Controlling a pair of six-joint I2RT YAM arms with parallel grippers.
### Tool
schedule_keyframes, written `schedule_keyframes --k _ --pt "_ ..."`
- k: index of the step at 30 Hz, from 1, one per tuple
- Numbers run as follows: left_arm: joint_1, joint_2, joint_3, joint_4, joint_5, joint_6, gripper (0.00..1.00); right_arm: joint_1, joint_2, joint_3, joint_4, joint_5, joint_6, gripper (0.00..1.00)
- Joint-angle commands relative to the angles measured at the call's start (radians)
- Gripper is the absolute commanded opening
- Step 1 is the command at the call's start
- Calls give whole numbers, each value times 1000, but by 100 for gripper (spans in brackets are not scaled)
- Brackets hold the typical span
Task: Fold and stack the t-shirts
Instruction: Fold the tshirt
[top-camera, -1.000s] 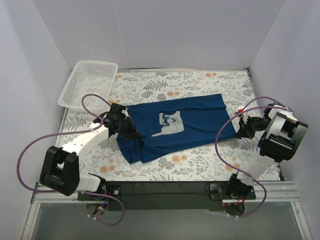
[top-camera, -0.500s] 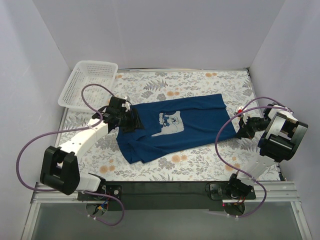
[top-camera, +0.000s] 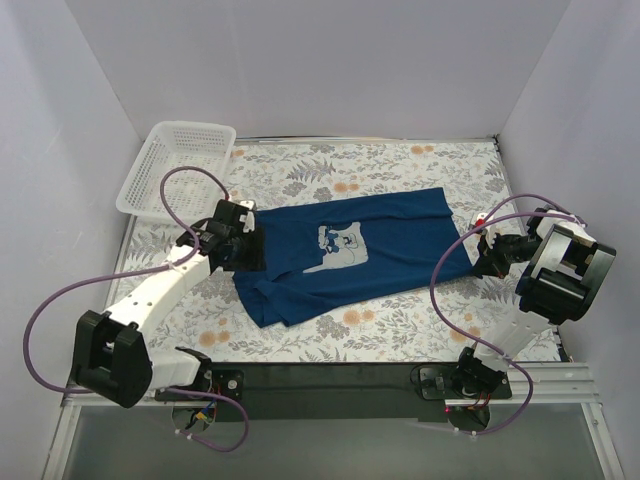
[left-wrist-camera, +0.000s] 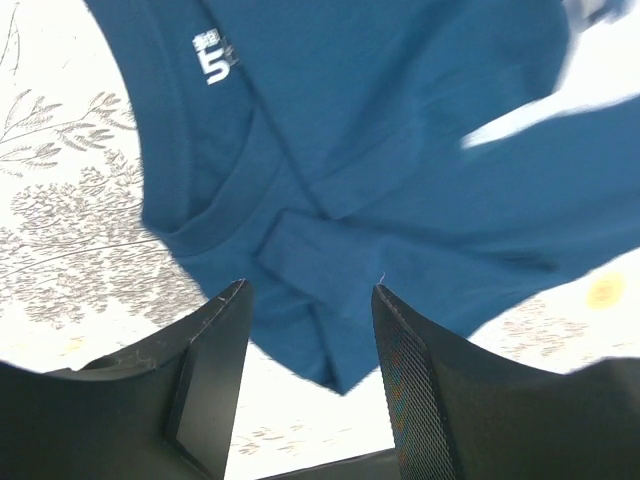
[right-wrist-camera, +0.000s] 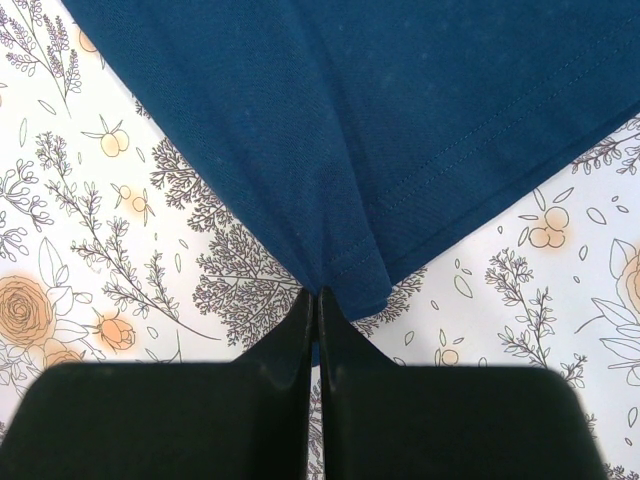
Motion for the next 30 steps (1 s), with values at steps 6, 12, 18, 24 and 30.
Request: schedule_keyframes --k 6,12,18,24,30 --pt "-3 177 5 -20 64 94 45 4 13 7 0 -10 -1 1" --pt "-3 215 -7 16 92 72 39 4 17 5 3 4 -6 1" --pt "-3 215 7 -30 92 67 37 4 20 12 1 -4 -5 1" --pt "-3 258 16 -46 57 51 38 4 14 13 0 -5 -1 1" --pt "-3 287 22 -44 75 41 26 4 13 15 1 1 -1 1"
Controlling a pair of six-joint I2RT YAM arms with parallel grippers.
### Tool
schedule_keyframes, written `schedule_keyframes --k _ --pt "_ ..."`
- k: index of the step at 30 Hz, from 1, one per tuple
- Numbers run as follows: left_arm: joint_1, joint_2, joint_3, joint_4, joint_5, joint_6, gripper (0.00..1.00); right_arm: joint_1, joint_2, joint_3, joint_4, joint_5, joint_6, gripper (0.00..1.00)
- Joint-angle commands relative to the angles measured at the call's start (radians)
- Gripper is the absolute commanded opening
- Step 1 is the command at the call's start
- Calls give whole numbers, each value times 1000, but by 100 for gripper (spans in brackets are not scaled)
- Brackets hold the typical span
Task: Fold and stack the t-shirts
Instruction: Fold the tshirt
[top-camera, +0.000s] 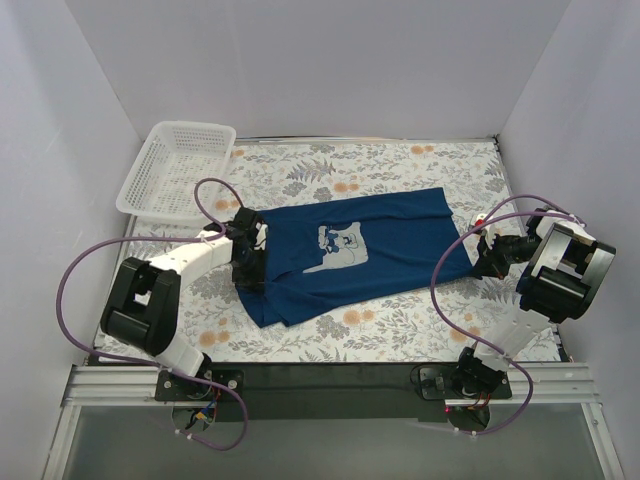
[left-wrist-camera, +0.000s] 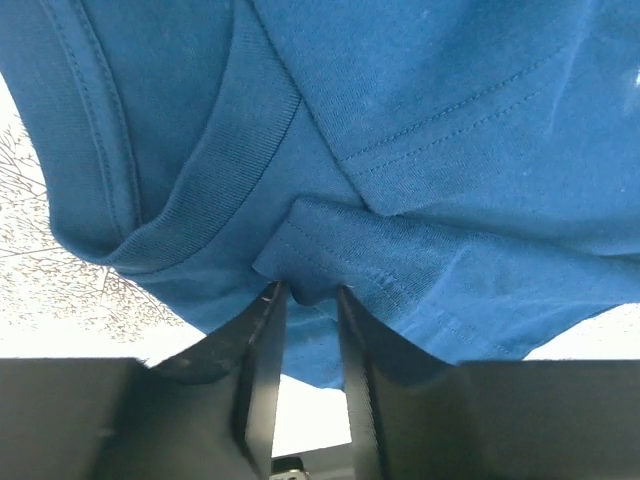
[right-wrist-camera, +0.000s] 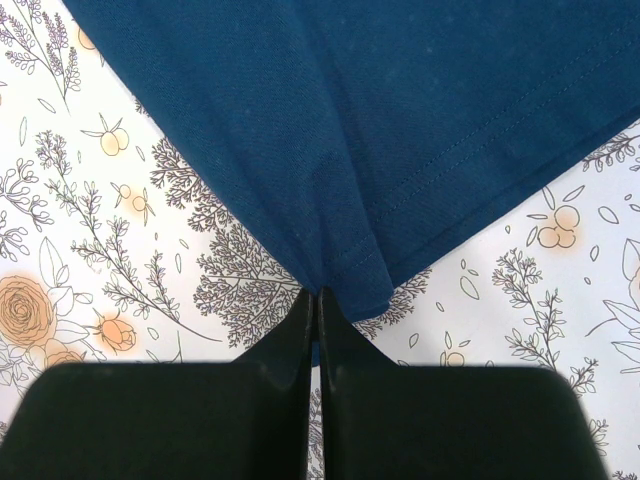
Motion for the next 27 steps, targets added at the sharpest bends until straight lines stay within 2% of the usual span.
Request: schedule_keyframes --k 1,2,3,6,12,18,22,27 --pt "-2 -10 31 -5 7 -12 25 4 2 15 0 -4 -5 1" --pt "-2 -11 31 -5 4 -14 21 4 2 15 1 -6 -3 1" --pt "-1 -16 34 -7 4 -15 11 4 2 16 1 -7 -3 1" --pt "-2 -59 53 -17 9 -30 0 4 -1 13 0 -4 -3 1" --pt "-2 -196 107 -48 93 -79 0 2 -33 9 -2 8 -3 1" --pt "-1 -365 87 -42 171 -159 0 -6 -95 5 -32 7 -20 1" --pt "4 -506 68 -14 187 -251 0 -12 -135 28 -107 -21 -45 1" --pt "8 -586 82 19 171 -311 0 -13 -165 70 -155 -74 -45 1"
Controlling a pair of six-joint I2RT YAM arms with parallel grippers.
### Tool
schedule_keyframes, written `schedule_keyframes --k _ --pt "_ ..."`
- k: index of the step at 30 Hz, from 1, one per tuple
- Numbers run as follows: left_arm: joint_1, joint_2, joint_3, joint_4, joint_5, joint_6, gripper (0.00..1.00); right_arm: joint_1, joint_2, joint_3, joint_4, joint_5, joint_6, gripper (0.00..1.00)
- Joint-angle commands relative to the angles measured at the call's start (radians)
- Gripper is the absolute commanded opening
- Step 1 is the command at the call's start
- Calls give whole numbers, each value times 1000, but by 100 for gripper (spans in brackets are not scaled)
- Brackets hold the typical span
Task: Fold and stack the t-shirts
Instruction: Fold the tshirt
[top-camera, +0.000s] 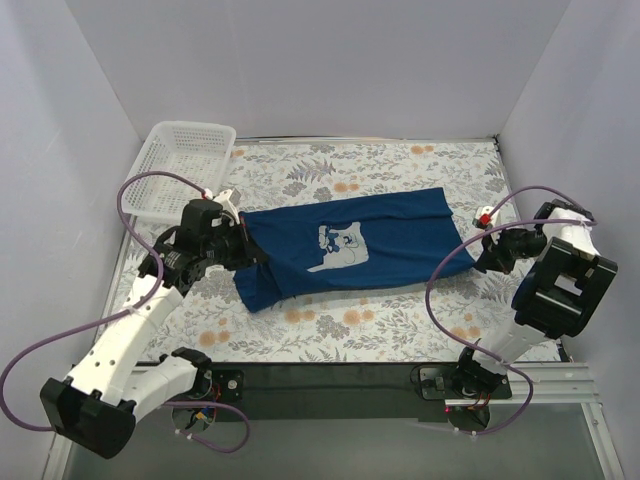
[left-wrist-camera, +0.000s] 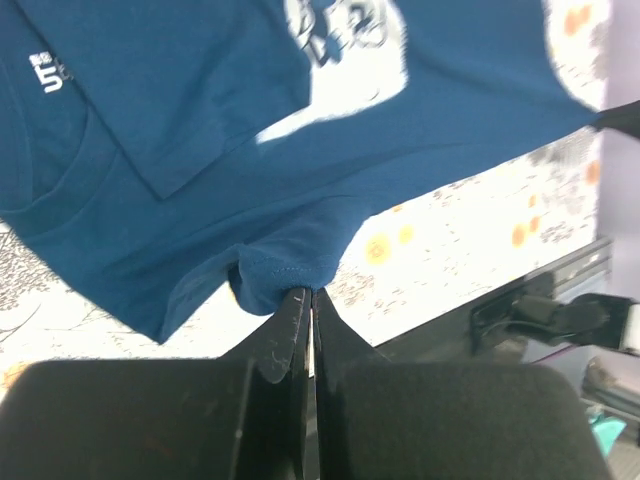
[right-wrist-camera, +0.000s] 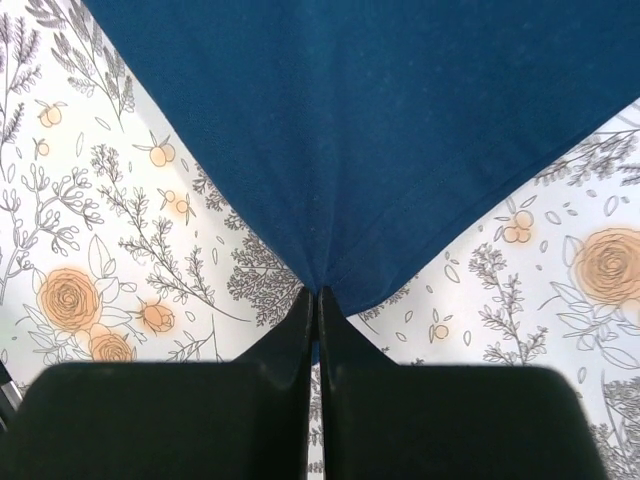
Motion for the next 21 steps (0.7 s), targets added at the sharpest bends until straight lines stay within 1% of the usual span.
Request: schedule_keyframes --k 1,4,8,13,21 --pt "7 -47 13 43 -9 -69 0 -9 -39 63 -70 -65 -16 1" --pt "10 -41 25 61 -34 -59 0 -8 -25 86 -88 -88 -10 1" --pt "10 8 62 105 -5 -20 0 -5 12 140 -123 -128 -4 1" --pt "10 107 137 110 0 97 0 30 59 180 -156 -158 7 1" --pt "10 213 206 132 -37 206 0 54 142 247 -157 -206 64 1"
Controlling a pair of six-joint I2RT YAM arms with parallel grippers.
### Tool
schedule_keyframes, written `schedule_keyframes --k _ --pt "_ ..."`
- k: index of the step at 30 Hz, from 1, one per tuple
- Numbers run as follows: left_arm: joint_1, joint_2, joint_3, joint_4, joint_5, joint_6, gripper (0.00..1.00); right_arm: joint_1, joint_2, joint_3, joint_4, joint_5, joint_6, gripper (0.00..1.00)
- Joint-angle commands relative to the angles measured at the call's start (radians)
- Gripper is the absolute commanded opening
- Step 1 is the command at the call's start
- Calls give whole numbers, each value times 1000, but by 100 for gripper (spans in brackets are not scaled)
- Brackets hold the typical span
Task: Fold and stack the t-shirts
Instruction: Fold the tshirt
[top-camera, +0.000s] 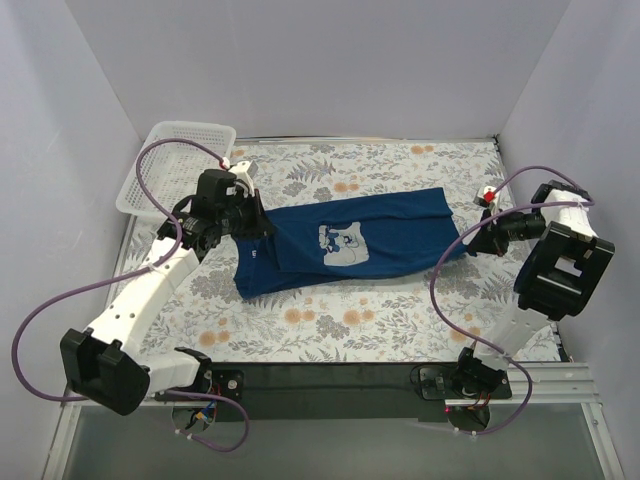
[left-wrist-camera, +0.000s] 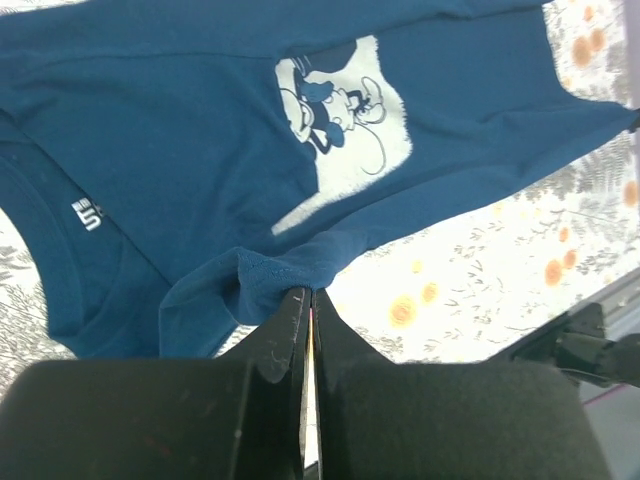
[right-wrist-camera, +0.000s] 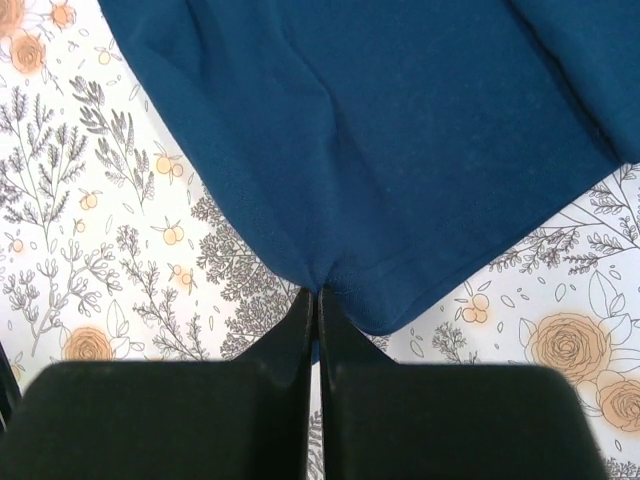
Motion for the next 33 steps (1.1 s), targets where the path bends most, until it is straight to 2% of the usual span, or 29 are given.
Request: schedule_keyframes --k 1,20,33 --pt "5 23 48 25 -30 82 0 1 31 72 -32 -67 45 1" --pt "11 65 33 121 -73 105 0 82 286 299 -15 -90 256 1" --pt "29 121 28 193 -147 126 0 132 303 316 143 -15 434 1"
